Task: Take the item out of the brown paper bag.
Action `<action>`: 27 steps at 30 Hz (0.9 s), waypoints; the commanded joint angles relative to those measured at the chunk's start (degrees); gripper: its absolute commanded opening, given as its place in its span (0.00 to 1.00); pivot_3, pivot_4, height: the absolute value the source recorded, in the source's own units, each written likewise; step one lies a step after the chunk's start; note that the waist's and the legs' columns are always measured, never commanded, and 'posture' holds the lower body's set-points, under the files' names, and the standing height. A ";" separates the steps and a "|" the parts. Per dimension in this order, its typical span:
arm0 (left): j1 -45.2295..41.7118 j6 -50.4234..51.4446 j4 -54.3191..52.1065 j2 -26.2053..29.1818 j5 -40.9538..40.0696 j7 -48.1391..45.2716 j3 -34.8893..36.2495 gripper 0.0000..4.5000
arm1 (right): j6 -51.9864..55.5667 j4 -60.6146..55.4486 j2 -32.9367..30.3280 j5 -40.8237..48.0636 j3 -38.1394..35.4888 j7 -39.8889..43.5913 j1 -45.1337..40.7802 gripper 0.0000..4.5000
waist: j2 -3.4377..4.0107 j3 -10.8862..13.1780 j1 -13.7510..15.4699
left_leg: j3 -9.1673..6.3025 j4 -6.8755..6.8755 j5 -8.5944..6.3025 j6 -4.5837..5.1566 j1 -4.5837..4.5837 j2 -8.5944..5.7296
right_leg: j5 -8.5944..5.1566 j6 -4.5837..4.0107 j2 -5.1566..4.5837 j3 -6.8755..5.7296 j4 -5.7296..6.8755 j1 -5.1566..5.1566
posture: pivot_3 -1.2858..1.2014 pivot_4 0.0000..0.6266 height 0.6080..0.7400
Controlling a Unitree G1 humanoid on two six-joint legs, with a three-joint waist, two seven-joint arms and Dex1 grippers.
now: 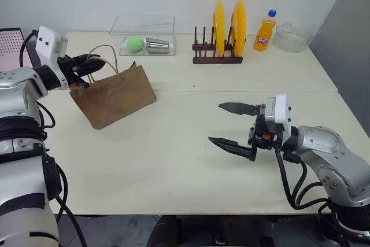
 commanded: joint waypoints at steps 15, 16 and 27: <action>-10.68 -0.53 -1.11 -1.07 0.07 -11.03 -3.02 0.01 | 1.60 -3.18 -3.26 2.27 -4.26 -0.02 0.87 1.00 | -0.08 0.05 -0.07 | 0.02 0.54 0.00 0.01 -0.21 -0.01 | -0.03 0.05 0.02 0.04 0.55 -0.20 | 0.52 0.24 1.00; -11.63 -0.55 -0.81 -1.41 0.09 -11.52 -3.31 0.01 | 1.82 -3.38 -3.63 2.54 -4.59 -0.06 1.09 1.00 | -0.08 0.05 -0.07 | 0.02 0.54 0.00 0.01 -0.22 -0.01 | -0.02 0.03 0.02 0.04 0.55 -0.21 | 0.52 0.24 1.00; -20.26 -2.64 3.46 -7.15 1.68 -17.34 -6.93 0.01 | 4.16 -5.62 -6.03 4.73 -7.64 -1.60 2.61 1.00 | -0.12 0.08 -0.07 | 0.01 0.55 0.00 0.02 -0.27 -0.02 | -0.06 0.09 0.04 0.03 0.55 -0.24 | 0.52 0.24 1.00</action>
